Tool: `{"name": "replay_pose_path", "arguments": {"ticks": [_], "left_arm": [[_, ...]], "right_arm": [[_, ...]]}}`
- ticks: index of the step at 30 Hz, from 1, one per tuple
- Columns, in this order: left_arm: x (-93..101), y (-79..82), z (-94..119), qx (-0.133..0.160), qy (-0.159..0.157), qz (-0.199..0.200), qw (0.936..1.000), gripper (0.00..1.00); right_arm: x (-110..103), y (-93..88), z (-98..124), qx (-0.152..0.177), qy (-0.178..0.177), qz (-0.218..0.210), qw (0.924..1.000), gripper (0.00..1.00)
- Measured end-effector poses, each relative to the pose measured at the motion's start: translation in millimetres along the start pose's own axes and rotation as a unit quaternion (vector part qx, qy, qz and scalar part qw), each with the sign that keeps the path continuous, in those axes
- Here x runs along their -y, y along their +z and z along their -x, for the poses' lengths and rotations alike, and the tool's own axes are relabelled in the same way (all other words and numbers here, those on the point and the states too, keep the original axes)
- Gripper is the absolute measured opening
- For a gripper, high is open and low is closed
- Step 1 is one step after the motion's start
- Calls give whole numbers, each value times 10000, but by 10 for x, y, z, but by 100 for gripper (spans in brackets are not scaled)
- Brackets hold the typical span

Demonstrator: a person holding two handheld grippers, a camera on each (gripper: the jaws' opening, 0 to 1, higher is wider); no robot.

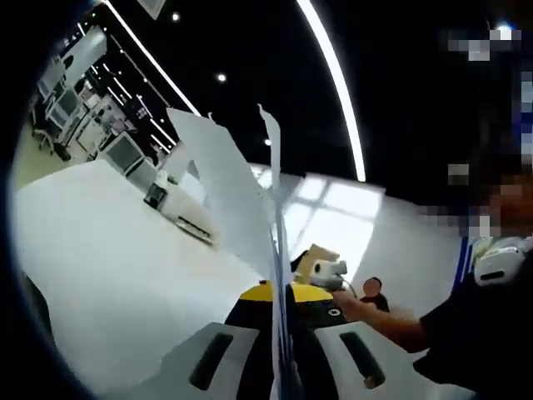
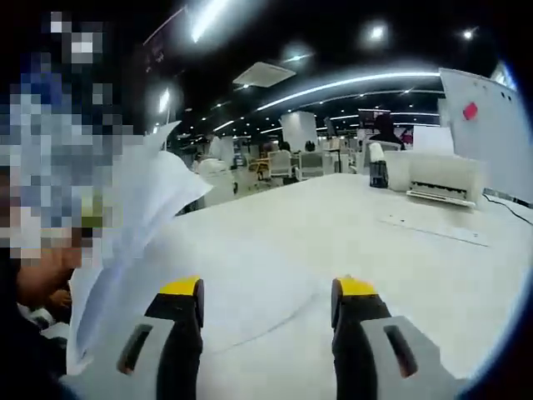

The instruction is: Organize the stack of printing papers by aligning and flattening the scattered papers on the table

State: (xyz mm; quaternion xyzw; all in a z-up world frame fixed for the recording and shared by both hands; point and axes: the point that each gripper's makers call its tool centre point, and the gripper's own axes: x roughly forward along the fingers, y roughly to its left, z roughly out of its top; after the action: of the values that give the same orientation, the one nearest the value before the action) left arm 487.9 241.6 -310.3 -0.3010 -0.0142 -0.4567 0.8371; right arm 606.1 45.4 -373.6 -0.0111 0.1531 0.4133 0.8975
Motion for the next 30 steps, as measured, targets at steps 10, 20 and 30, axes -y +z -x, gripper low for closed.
{"name": "replay_pose_path", "arguments": {"ticks": [10, 20, 30], "left_arm": [[-29, -25, 7, -70, -158, -62, 9998, 6], [-52, -36, -19, -137, -220, -99, 9996, 6], [-74, -32, -27, -188, -275, -133, 9994, 6]], "right_arm": [[201, -71, -215, -65, 8, -173, 9998, 52], [253, -148, -384, -70, 141, -378, 9992, 50], [271, -176, -477, -89, 202, -275, 9994, 40]]}}
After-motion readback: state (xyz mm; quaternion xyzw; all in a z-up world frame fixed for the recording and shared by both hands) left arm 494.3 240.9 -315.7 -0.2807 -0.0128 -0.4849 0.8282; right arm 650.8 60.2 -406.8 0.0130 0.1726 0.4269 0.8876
